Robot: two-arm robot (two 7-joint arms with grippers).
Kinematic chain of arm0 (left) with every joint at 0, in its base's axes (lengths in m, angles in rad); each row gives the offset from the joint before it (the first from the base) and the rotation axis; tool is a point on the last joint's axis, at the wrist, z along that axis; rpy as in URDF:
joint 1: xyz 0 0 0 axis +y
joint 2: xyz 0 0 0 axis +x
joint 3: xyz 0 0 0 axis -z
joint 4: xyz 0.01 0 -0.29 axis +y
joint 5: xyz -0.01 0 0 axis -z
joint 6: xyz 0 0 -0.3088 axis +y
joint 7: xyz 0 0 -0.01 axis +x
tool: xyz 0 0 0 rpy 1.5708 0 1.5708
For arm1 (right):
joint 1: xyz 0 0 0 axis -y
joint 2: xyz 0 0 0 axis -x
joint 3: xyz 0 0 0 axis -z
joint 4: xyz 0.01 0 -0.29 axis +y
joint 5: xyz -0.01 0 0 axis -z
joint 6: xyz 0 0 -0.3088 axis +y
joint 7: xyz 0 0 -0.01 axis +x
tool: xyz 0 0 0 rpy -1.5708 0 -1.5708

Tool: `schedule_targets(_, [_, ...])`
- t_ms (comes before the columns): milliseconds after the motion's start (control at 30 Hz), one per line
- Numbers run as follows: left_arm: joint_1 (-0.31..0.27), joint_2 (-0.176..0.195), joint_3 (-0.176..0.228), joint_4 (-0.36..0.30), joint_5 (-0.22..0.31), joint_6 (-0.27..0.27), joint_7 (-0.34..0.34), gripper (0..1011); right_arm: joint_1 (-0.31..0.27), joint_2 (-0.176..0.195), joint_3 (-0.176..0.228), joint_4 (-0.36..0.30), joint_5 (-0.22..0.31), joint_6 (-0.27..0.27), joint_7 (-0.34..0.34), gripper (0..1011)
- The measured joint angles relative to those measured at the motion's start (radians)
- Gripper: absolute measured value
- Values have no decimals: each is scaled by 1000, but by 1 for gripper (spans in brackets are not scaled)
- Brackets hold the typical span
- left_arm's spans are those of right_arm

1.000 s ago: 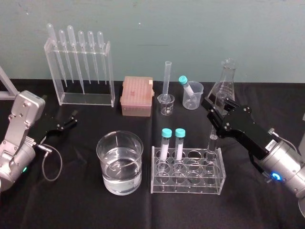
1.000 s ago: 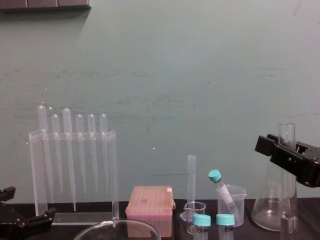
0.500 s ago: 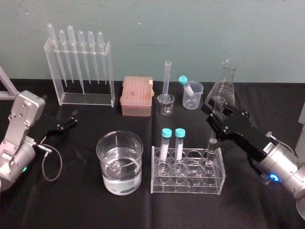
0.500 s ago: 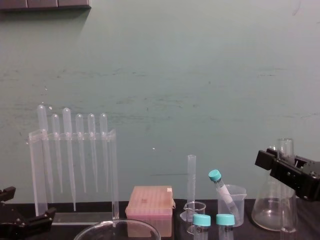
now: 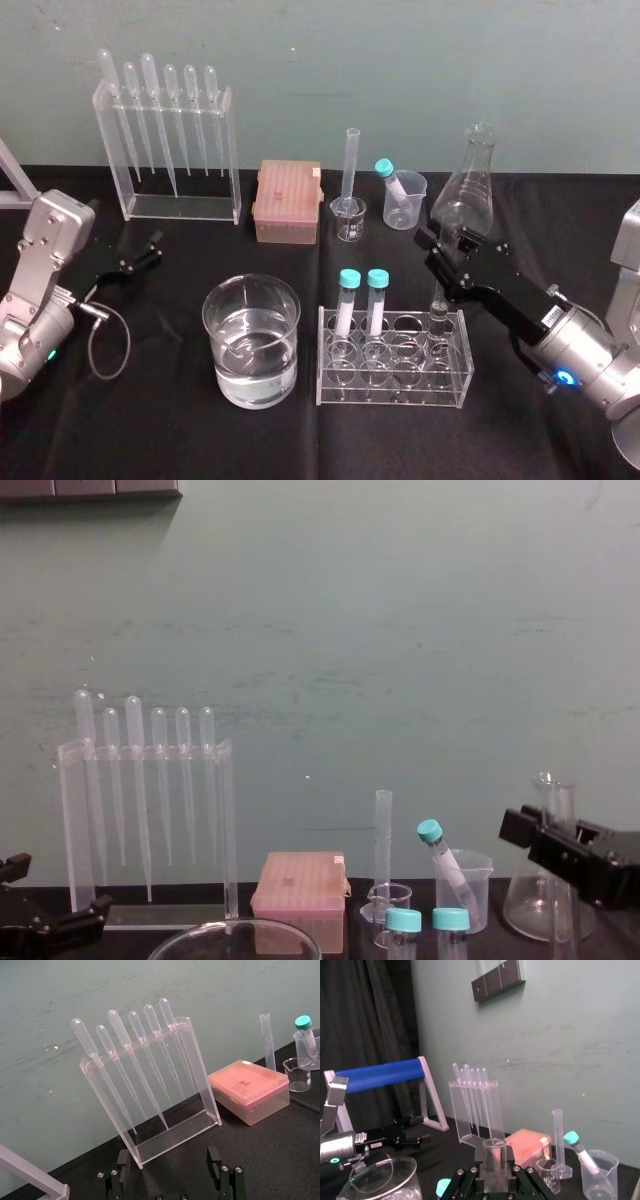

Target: Hold the test tube with one hand and immerse one end into the beaker, then return it to the test tube rack.

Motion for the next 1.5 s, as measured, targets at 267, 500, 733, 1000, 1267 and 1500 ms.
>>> schedule_targets(267, [0, 0, 0, 0, 0, 0, 0, 1000, 0, -2, -8, 12, 8, 15, 0, 225])
schedule_targets(500, [0, 0, 0, 0, 0, 0, 0, 1000, 0, -2, -8, 12, 8, 15, -1, 225])
schedule_targets(733, [0, 0, 0, 0, 0, 0, 0, 1000, 0, -2, -7, 12, 8, 15, -1, 225])
schedule_targets(1000, [0, 0, 0, 0, 0, 0, 0, 1000, 0, -2, -7, 11, 7, 15, -1, 360])
schedule_targets(1267, [0, 0, 0, 0, 0, 0, 0, 1000, 0, -2, -6, 11, 7, 14, -1, 599])
schedule_targets(1500, [0, 0, 0, 0, 0, 0, 0, 1000, 0, -2, -6, 10, 7, 14, -1, 817])
